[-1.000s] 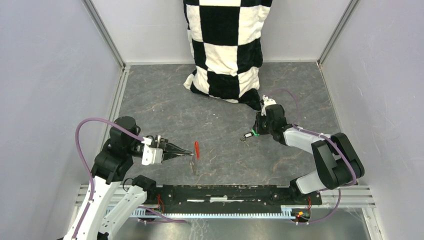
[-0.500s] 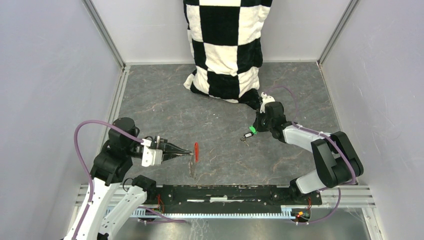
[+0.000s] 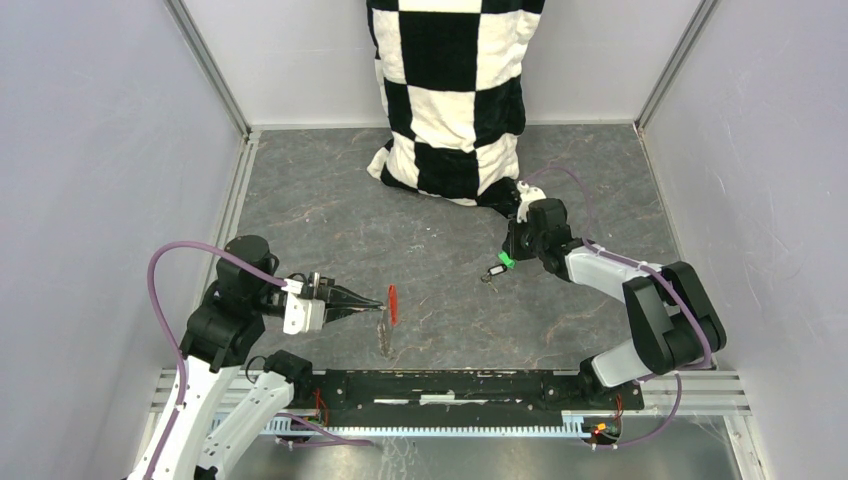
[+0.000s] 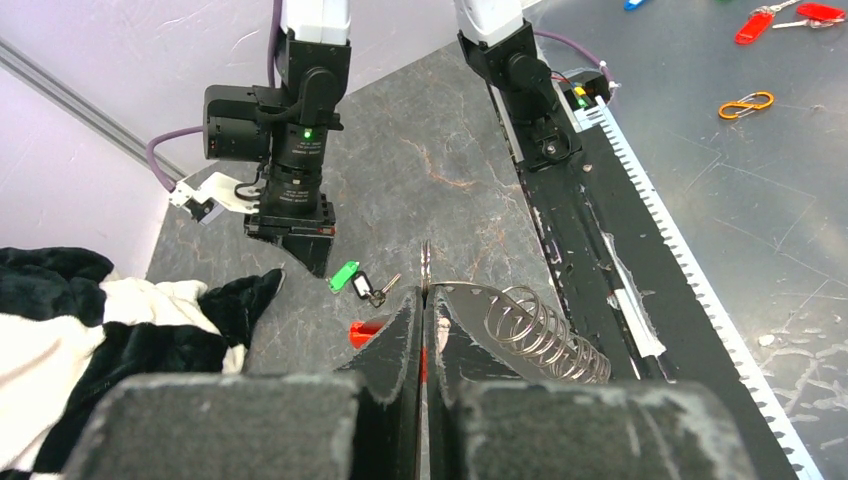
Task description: Put the keys on the keyring
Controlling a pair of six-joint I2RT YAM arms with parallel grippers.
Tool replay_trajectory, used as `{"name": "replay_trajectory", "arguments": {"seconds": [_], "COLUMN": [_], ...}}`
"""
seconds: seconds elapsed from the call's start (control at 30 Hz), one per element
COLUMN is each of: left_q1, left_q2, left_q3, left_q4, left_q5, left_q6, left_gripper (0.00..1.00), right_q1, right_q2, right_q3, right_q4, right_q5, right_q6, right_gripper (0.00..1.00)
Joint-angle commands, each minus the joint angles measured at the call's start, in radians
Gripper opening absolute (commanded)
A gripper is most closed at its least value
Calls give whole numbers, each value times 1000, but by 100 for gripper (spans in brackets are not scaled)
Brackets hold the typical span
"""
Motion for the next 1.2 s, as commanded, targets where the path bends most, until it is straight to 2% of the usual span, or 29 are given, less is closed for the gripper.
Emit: {"name": "replay_trajectory", "arguments": {"seconds": [0.0, 0.2, 0.37, 0.47, 0.53, 0.6, 0.7, 0.83, 0.93, 1.07, 1.17], "left_q1": [-3, -2, -2, -2, -2, -3, -2, -3, -3, -2, -2], "left_q2": [-4, -4, 4, 22, 36, 38, 36, 33, 24, 26, 28], "left_q3": [20, 21, 28, 35, 38, 41, 48, 58, 57, 55, 61], "left_q4": [2, 2, 2, 1, 1, 1, 1, -4, -11, -11, -12], "left_q5": [4, 4, 4, 1, 1, 1, 1, -11, -9, 2, 4], "left_q6": [39, 39, 24, 4, -10, -21, -33, -52, -45, -46, -51], "left_gripper": [2, 2, 2, 2, 2, 2, 2, 2, 2, 2, 2], "right_q1": [-3, 2, 20, 20, -1, -39, -81, -51, 37, 140, 175], "right_q2": [-42, -119, -174, -216, -238, -273, -312, -266, -221, -221, -201], "right_q3": [33, -3, -10, -22, -12, -50, -153, -98, 7, 18, -1], "right_q4": [-12, -23, -41, -25, -54, -18, 112, 29, -152, -205, -195], "right_q5": [-7, 44, 96, 179, 219, 188, 105, 89, 243, 389, 436], "right_q6": [-15, 63, 91, 151, 196, 217, 273, 248, 256, 370, 451], "right_gripper": [24, 43, 54, 66, 80, 97, 98, 98, 98, 98, 89]}}
